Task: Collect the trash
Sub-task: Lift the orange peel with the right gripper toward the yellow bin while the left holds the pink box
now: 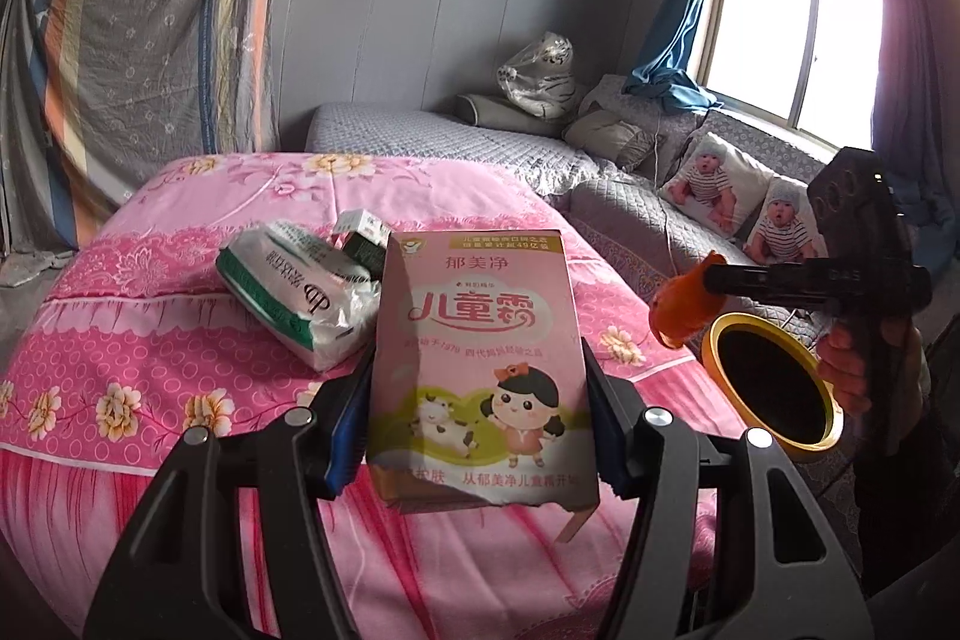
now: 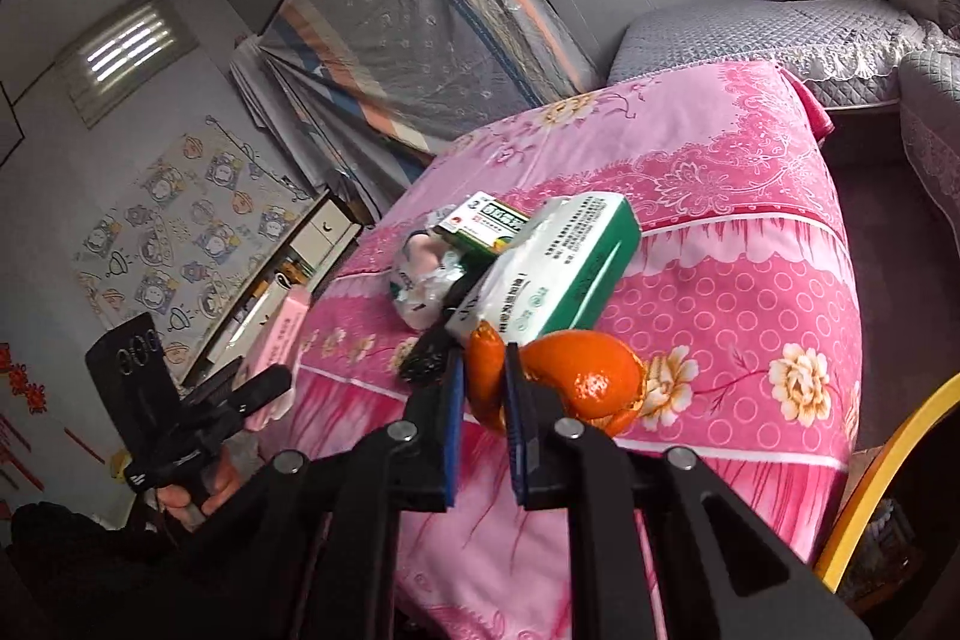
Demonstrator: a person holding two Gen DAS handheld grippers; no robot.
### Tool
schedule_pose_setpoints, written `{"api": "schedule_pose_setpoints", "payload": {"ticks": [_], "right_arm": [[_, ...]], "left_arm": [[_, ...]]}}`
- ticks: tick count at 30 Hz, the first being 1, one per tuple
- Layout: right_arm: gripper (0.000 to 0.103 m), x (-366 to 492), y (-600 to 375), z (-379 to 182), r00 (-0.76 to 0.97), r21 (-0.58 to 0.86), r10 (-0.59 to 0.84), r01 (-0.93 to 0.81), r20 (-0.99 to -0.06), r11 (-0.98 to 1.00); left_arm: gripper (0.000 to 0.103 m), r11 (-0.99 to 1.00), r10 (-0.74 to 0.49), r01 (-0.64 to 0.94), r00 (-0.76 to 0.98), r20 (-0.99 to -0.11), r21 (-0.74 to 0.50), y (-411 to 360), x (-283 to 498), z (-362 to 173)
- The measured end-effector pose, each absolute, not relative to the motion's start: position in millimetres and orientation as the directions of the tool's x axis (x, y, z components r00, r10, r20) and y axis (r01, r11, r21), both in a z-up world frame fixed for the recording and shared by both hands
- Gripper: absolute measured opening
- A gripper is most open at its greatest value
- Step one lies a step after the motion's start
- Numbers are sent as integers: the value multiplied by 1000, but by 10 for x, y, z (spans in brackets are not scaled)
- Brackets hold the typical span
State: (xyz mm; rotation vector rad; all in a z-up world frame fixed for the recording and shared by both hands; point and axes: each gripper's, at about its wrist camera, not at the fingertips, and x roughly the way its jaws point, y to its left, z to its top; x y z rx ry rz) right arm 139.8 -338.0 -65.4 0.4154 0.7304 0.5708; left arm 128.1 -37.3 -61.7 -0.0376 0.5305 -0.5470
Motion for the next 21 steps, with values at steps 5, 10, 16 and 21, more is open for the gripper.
{"api": "schedule_pose_setpoints", "payload": {"ticks": [5, 10, 16, 21], "right_arm": [[12, 1114, -3259, -469, 600, 532, 643, -386, -476, 754], [12, 951, -3205, -406, 604, 520, 646, -403, -467, 753], [12, 862, -3272, -401, 621, 517, 628, -383, -469, 766], [12, 819, -3429, -438, 649, 522, 602, -348, -465, 779]], "left_arm": [[57, 855, -508, 496, 740, -441, -152, -511, 1181, -450], [57, 849, -517, 510, 746, -419, -138, -646, 1100, -300], [57, 832, -537, 545, 747, -392, -103, -811, 992, -162], [57, 814, -559, 574, 733, -387, -89, -959, 969, -97]]}}
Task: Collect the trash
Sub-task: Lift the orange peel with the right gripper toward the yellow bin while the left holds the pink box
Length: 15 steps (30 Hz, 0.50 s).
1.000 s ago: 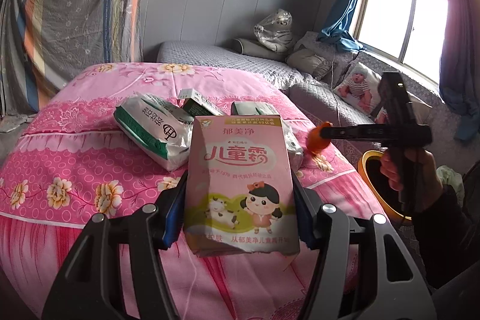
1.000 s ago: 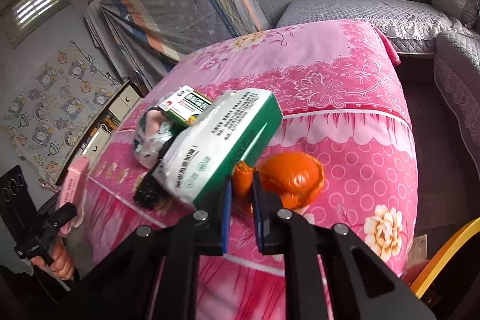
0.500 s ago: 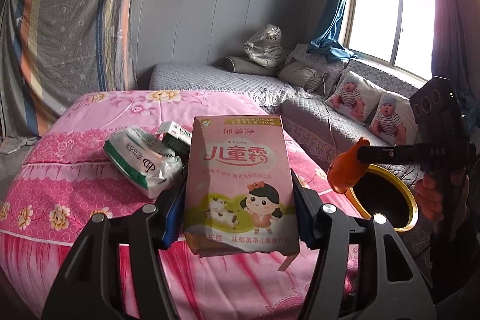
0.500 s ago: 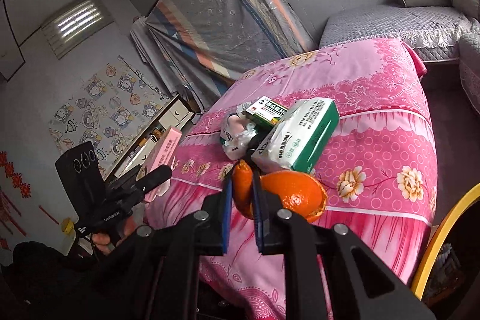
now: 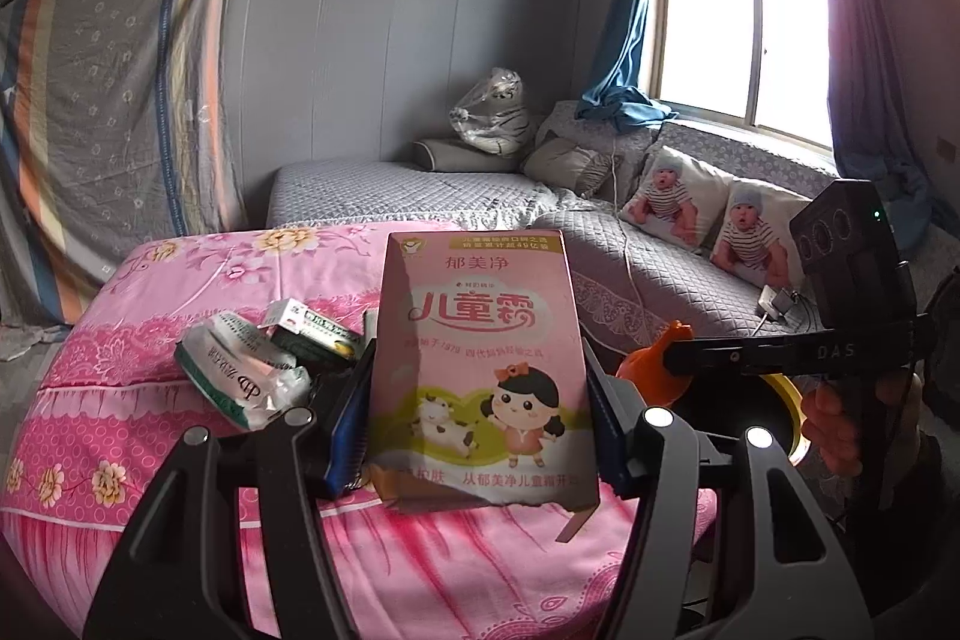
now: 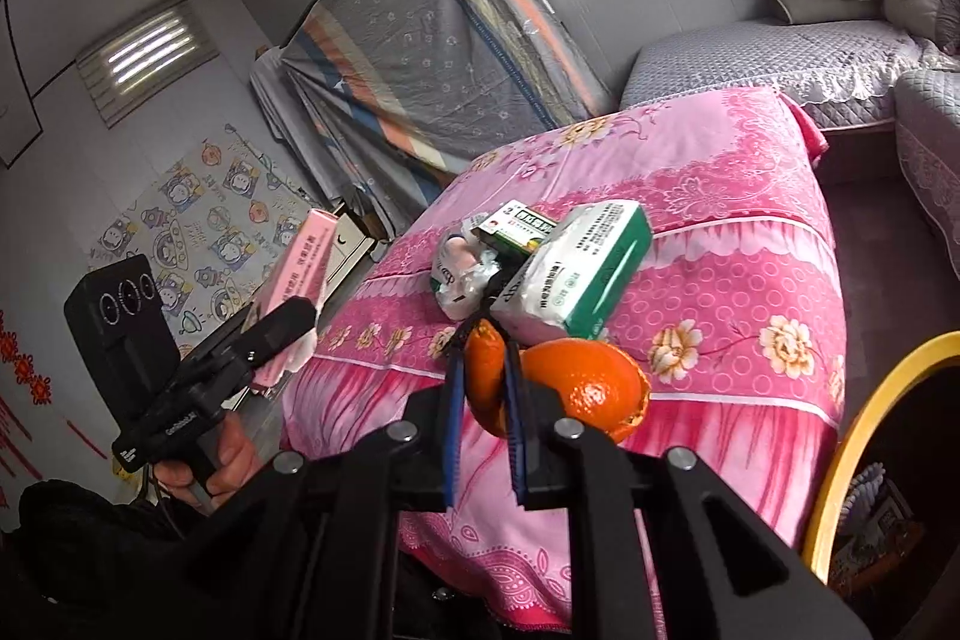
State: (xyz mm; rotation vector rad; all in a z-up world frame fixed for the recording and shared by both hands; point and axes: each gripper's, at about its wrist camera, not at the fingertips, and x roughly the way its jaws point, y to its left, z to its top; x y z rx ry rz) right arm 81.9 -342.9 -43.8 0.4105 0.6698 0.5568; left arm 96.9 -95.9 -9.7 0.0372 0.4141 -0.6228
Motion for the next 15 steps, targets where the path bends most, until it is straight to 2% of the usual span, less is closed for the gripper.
{"api": "schedule_pose_setpoints", "payload": {"ticks": [15], "right_arm": [[12, 571, -4202, -609, 751, 554, 473, -174, -460, 815]], "left_arm": [[57, 715, -655, 698, 651, -383, -37, -1652, 880, 33]]}}
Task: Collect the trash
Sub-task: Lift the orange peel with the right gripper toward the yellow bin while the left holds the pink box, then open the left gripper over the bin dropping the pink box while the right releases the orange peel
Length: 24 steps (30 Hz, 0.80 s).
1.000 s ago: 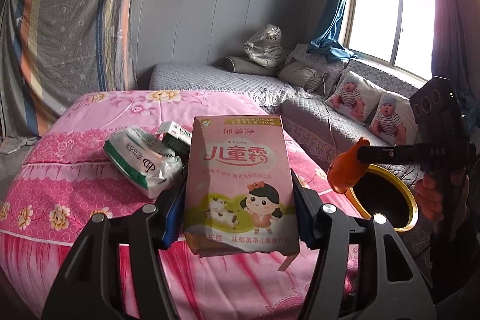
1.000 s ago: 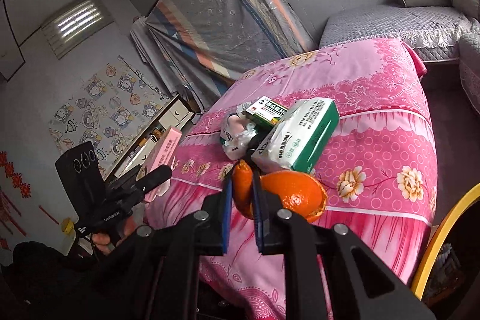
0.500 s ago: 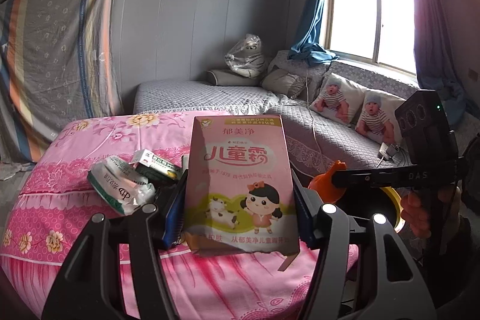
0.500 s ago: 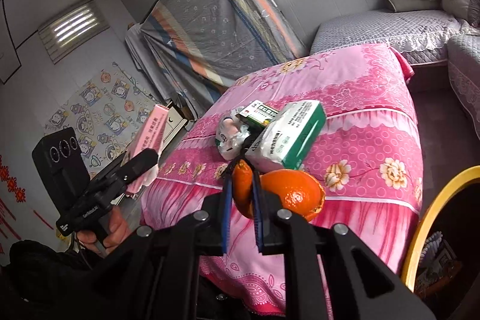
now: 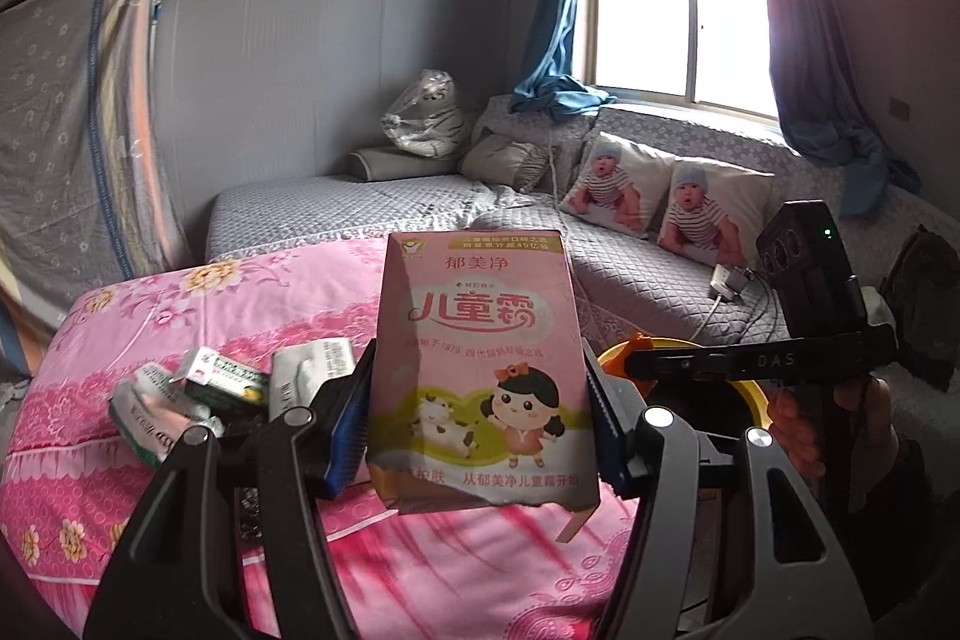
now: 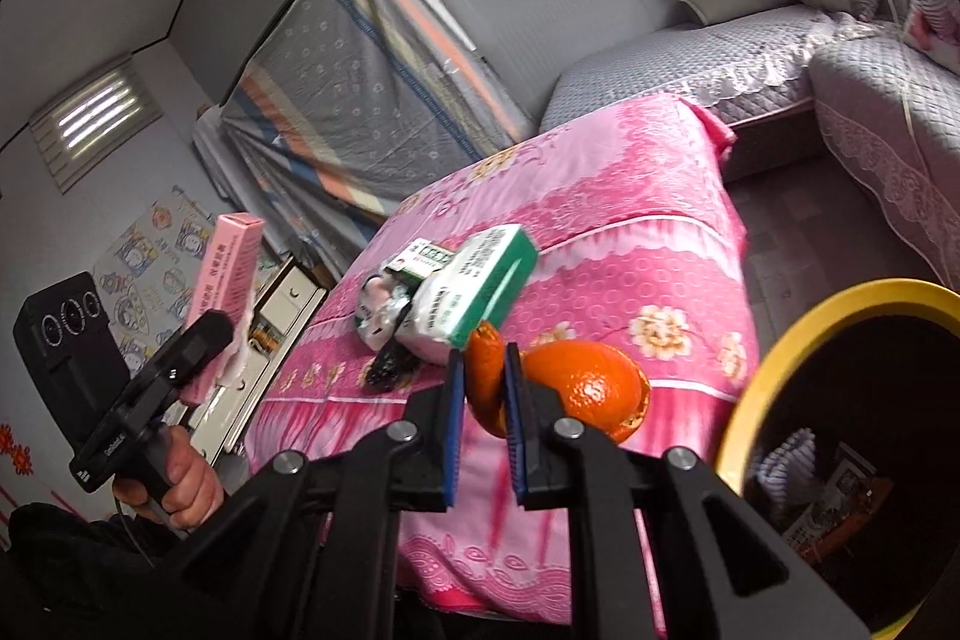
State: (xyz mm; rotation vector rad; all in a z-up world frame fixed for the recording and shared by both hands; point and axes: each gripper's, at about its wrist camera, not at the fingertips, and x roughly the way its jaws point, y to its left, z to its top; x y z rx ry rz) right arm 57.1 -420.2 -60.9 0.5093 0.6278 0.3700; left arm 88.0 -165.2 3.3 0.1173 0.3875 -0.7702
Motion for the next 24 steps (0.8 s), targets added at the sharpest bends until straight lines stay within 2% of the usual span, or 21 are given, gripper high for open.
{"api": "schedule_pose_setpoints", "payload": {"ticks": [15, 24], "right_arm": [[12, 167, -5089, -975, 825, 557, 239, 106, -512, 824], [12, 31, -5348, -1178, 823, 561, 169, 205, -543, 802]], "left_arm": [[57, 582, -742, 813, 545, -390, 27, -2475, 728, 59], [57, 521, -769, 853, 489, -410, 41, -2928, 709, -7]]}}
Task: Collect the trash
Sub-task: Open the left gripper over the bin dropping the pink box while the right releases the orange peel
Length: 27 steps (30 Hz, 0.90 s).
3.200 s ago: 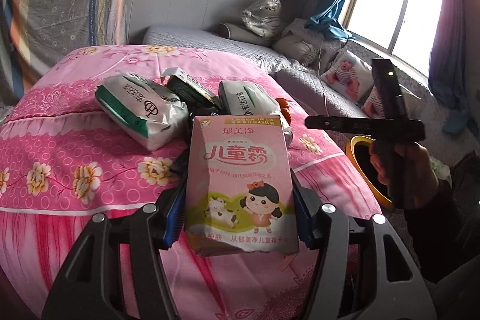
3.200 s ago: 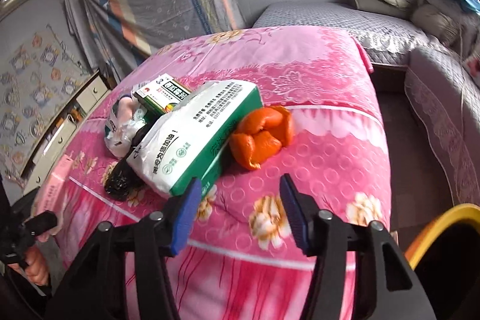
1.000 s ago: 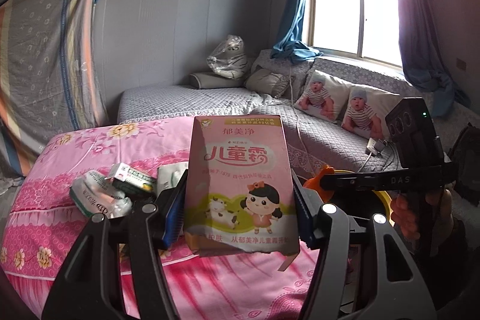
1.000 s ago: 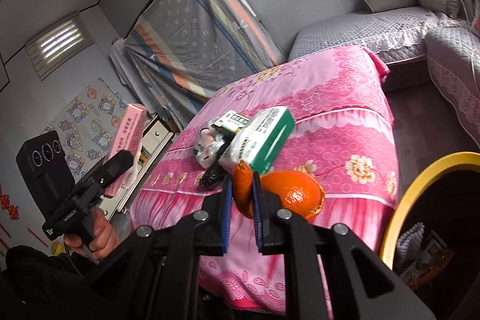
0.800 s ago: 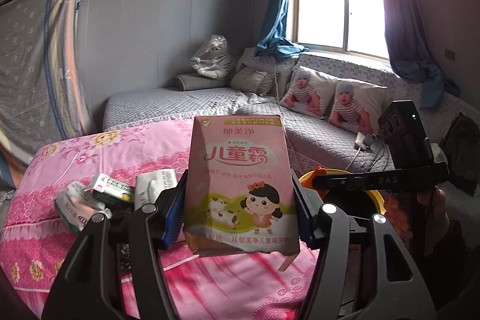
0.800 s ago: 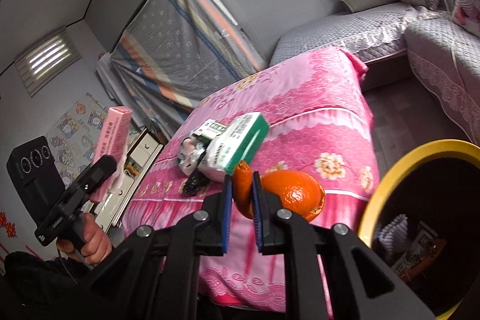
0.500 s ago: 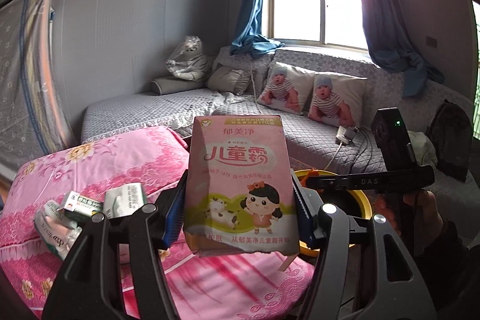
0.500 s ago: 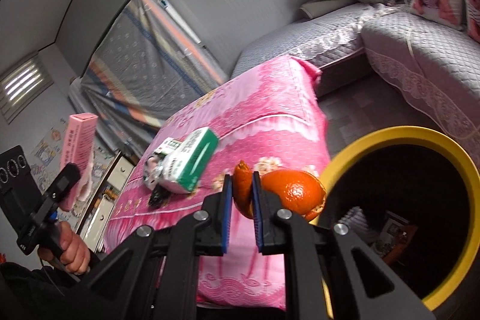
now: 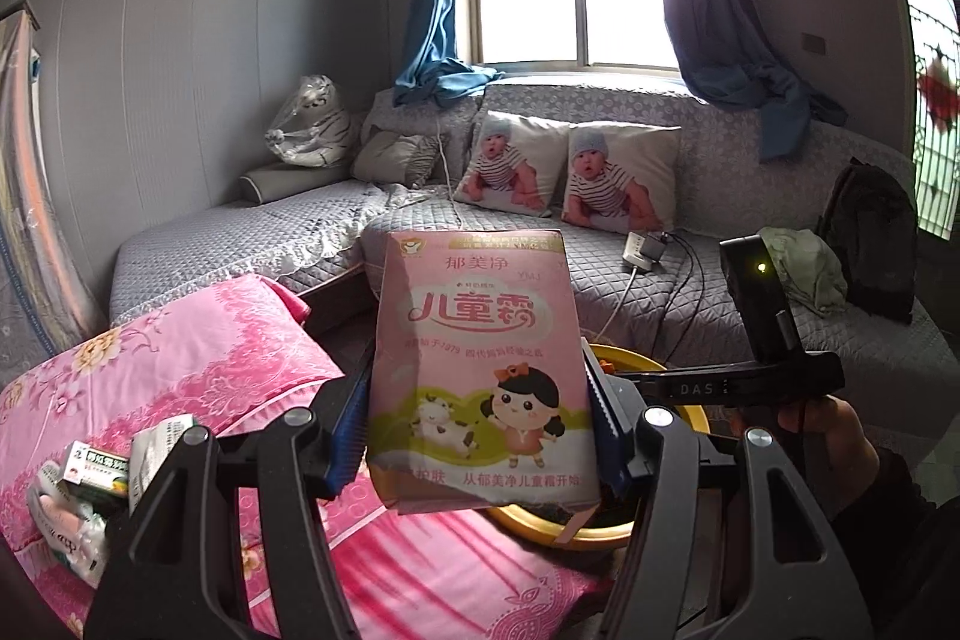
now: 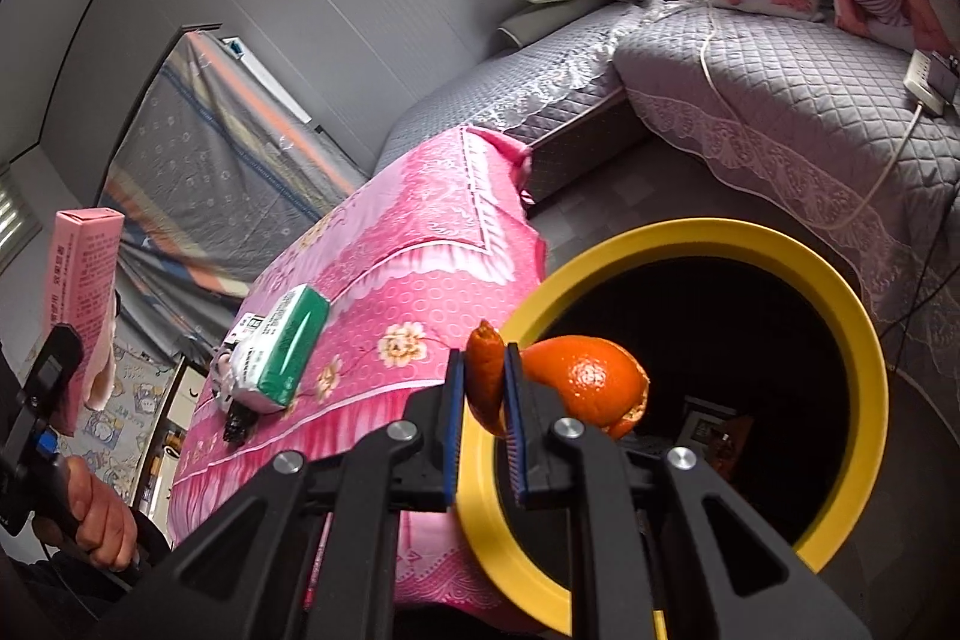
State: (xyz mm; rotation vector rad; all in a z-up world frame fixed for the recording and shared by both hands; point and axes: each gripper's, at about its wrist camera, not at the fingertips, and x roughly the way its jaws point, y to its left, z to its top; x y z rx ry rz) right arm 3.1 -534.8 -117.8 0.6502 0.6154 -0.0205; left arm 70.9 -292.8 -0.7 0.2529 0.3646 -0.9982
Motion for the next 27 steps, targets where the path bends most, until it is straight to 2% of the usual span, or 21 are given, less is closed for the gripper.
{"api": "schedule_pose_setpoints", "payload": {"ticks": [10, 16, 21, 23, 25, 27], "right_arm": [[12, -27, -5560, -1351, 804, 547, 89, 314, -588, 776], [12, -71, -5668, -1421, 794, 553, 60, 365, -605, 749], [12, -76, -5723, -1432, 789, 545, 38, 389, -614, 743], [14, -82, -5746, -1432, 783, 537, 22, 405, -621, 740], [20, -106, -5782, -1434, 780, 535, 0, 430, -626, 727], [28, -146, -5822, -1433, 783, 541, -16, 444, -622, 715]], "left_arm": [[58, 514, -747, 857, 464, -476, 30, -3486, 1003, -284], [57, 496, -724, 868, 406, -557, -13, -3890, 1227, -615], [59, 484, -728, 873, 365, -580, -59, -4060, 1328, -769], [61, 489, -730, 869, 363, -579, -72, -4083, 1357, -794], [80, 521, -719, 850, 385, -578, -82, -4031, 1415, -820], [86, 541, -716, 835, 399, -573, -96, -3967, 1459, -825]]}}
